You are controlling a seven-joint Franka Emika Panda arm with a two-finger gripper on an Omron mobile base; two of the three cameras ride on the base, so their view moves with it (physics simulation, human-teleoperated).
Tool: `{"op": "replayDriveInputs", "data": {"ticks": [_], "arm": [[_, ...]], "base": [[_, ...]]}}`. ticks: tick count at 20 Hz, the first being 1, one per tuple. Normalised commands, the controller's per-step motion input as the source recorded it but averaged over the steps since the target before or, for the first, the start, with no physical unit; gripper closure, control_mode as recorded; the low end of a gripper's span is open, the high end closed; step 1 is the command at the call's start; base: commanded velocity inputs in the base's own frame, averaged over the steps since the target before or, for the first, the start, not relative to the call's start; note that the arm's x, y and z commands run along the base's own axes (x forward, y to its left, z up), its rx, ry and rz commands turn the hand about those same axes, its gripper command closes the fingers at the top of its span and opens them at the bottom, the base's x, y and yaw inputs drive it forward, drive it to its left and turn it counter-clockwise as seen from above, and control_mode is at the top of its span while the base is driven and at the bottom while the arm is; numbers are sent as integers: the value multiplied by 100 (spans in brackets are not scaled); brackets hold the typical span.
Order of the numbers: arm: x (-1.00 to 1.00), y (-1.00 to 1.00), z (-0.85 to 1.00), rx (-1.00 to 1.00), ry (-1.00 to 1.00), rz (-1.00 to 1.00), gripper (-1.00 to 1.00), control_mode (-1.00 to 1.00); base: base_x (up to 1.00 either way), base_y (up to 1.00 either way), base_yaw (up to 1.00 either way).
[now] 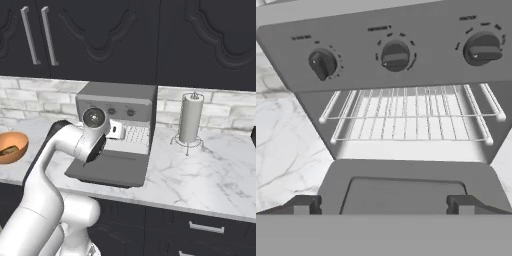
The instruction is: Pick up the heated bread from the toaster oven and place it in the bowl. Then move the bread bowl to the dining counter.
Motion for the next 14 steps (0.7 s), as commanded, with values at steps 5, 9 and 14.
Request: {"op": "replayDriveInputs", "data": {"ticks": [5,9,14], "arm": [[0,0,0,0,1,0,-100,-100],[0,0,0,0,0,0,-100,-100],[1,-1,0,0,0,0,-100,-100]], "base": [[0,0,0],[0,0,0],[0,0,0]]}}
